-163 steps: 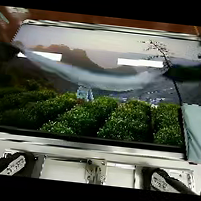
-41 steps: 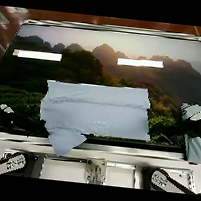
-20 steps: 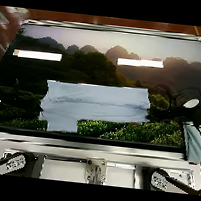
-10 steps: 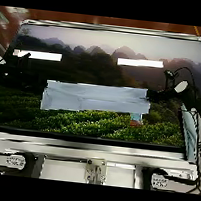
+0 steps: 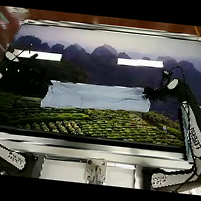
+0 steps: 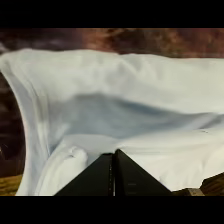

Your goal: Fold the shirts.

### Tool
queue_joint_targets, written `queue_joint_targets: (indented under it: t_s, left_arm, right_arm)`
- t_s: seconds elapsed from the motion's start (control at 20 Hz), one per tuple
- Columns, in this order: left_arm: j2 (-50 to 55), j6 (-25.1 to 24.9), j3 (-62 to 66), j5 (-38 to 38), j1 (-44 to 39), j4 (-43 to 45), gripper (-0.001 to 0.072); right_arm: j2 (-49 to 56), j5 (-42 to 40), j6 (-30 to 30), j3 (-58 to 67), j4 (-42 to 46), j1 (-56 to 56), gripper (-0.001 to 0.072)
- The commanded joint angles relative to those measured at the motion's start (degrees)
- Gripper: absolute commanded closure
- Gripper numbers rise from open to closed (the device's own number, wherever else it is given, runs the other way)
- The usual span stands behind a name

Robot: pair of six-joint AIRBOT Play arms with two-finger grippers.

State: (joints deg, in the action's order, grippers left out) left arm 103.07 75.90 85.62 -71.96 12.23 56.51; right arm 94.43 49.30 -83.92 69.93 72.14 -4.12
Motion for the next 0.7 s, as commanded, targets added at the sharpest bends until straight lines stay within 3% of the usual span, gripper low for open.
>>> queue_joint_targets:
  t_s: [0.0, 0.05, 0.2, 0.3, 0.45, 0.65]
  left_arm:
    - [1.3, 1.9, 0.6, -2.8, 0.5, 0.1, 0.0295]
    - [1.3, 2.0, 0.9, -4.8, 1.0, 0.0, 0.0137]
    - [1.0, 2.1, 1.6, -10.9, 3.3, 0.0, 0.0146]
    - [0.7, 2.4, 1.6, -14.1, 4.2, 0.0, 0.021]
    - [0.3, 2.4, 1.6, -16.1, 4.3, 0.0, 0.021]
    - [-1.0, 2.4, 1.6, -16.2, 3.1, -0.1, 0.021]
  right_arm:
    - [0.3, -0.5, 0.0, 0.2, 0.2, -0.6, 0.0132]
    - [-0.2, 0.7, 0.6, 0.3, 0.6, -1.2, 0.0051]
    - [-0.8, 4.8, 0.6, 0.3, -3.5, -6.1, 0.0051]
    - [0.3, 7.6, 3.7, 0.3, -13.1, -10.2, 0.0051]
    - [3.9, 11.6, 10.0, 0.3, -26.3, -12.9, 0.0051]
    - [9.3, 12.0, 11.5, 0.3, -32.9, -11.0, 0.0051]
